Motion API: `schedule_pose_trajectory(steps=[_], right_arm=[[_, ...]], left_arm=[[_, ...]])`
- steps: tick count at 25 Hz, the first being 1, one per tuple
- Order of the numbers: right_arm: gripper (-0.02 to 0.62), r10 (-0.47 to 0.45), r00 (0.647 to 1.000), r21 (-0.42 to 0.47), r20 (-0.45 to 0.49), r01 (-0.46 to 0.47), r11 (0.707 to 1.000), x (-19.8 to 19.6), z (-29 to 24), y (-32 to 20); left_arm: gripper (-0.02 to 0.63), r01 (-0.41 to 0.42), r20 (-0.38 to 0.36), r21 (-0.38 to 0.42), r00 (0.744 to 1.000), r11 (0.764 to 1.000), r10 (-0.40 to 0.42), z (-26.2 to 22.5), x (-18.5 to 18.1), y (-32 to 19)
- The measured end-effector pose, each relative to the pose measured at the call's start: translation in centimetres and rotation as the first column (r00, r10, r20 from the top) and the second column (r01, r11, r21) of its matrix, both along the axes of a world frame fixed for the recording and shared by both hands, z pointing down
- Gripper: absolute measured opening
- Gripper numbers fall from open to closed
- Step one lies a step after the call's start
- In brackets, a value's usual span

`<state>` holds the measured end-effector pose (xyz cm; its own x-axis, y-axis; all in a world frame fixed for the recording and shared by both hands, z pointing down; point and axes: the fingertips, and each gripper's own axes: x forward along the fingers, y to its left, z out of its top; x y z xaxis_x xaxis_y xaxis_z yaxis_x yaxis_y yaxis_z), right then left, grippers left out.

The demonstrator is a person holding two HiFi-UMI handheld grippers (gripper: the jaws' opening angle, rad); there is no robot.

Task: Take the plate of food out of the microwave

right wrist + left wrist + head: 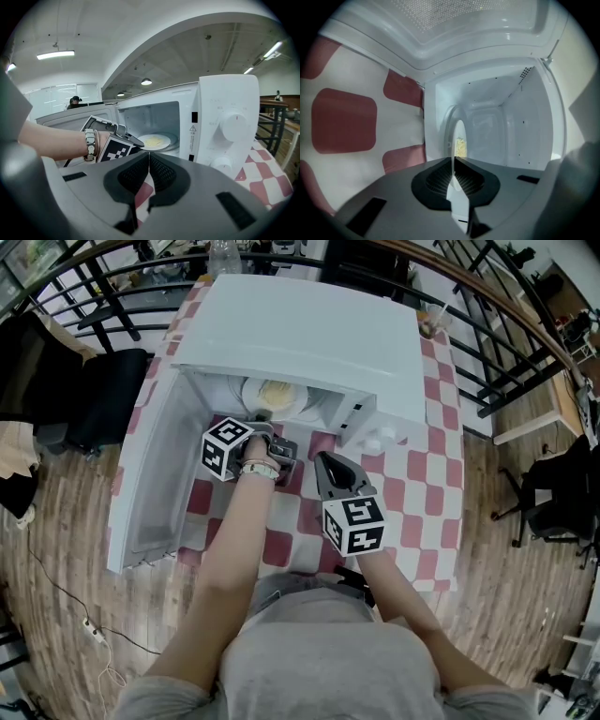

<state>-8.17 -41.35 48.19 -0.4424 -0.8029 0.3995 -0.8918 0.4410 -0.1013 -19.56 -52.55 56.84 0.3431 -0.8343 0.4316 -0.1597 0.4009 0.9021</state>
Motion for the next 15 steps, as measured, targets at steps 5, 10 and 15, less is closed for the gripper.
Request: schedule_pose_trajectory(steps=[5, 10, 15], right_arm=[[0.026, 0.002, 1.0, -0.002, 0.0, -0.002, 1.0, 0.0, -0.1, 0.4], [0.026, 0.007, 1.0, 0.011, 0.003, -0.007, 1.0, 0.0, -0.6, 0.6], [0.026, 0.017, 1.0, 0.033, 0.01, -0.017, 0.999, 0.4, -1.1, 0.4]], left_arm=[[0.018, 0.009, -0.01, 0.053, 1.0, 0.999, -0.008, -1.3, -0.2, -0.2], [0.018, 0.011, -0.017, 0.083, 1.0, 0.996, -0.009, -1.6, -0.3, 0.1], [0.017, 0.021, -0.018, 0.114, 1.0, 0.993, -0.019, -2.0, -0.3, 0.5]])
